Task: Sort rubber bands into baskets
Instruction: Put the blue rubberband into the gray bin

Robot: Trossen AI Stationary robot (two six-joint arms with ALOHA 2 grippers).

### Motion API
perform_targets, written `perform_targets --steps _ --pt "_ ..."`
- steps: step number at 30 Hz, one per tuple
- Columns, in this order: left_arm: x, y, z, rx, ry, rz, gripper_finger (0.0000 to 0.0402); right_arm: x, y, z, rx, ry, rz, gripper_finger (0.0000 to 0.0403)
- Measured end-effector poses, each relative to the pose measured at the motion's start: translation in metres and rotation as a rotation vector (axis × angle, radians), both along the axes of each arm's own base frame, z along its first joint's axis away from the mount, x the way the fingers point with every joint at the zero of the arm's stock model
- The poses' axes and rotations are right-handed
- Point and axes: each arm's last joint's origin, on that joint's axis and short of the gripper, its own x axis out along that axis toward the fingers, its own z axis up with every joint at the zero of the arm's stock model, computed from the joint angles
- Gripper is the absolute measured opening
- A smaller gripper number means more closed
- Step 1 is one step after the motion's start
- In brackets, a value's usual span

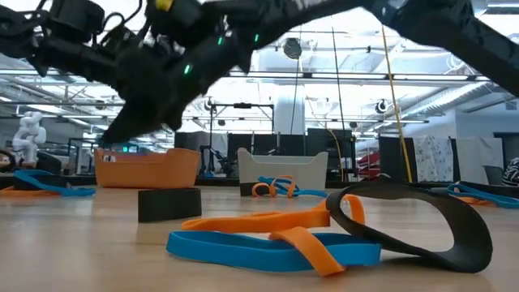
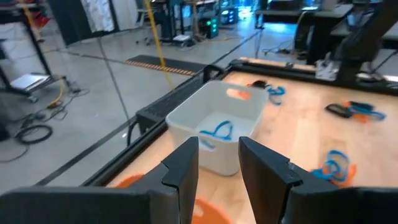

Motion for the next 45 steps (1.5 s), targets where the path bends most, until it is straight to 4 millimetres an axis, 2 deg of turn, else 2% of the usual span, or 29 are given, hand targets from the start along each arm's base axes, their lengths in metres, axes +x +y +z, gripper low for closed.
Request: perform_targets --steps 5,10,15,18,22,26,31,36,41,45 --pt "0.005 0.008 -0.012 -0.052 0.064 0.02 0.0123 -0.02 -0.003 0.043 -0.036 0.034 0.026 0.0001" --pt "0.011 0.013 -0.025 -0.109 0.139 0.013 0.0123 -0.055 -0.015 0.086 -0.071 0.157 0.05 0.0001" --pt "0.018 0.017 -0.036 -0.185 0.194 0.022 0.0123 -0.086 -0.04 0.106 -0.079 0.257 0.016 0.0" --pt "0.023 0.021 -0.037 -0.247 0.198 0.038 0.0123 -0.1 -0.069 0.105 -0.072 0.295 -0.055 0.0" --pt "0.029 0.024 -0.04 -0.298 0.211 0.015 0.0123 -0.12 -0.111 0.093 -0.044 0.33 -0.165 0.0" --pt "0.034 0.023 -0.043 -0.345 0.22 -0.034 0.0123 -0.143 -0.153 0.07 0.013 0.358 -0.304 0.0" --pt "0.046 0.023 -0.033 -0.353 0.195 -0.102 0.0123 -0.167 -0.194 0.041 0.085 0.397 -0.469 0.0" --pt "0.055 0.017 -0.024 -0.347 0.174 -0.151 0.0123 -0.179 -0.213 0.029 0.115 0.418 -0.55 0.0" --pt "0.062 0.012 -0.016 -0.33 0.161 -0.194 0.0123 -0.183 -0.222 0.03 0.142 0.407 -0.602 0.0002" --pt "0.067 0.007 -0.011 -0.314 0.155 -0.229 0.0123 -0.185 -0.225 0.03 0.148 0.407 -0.615 0.0023"
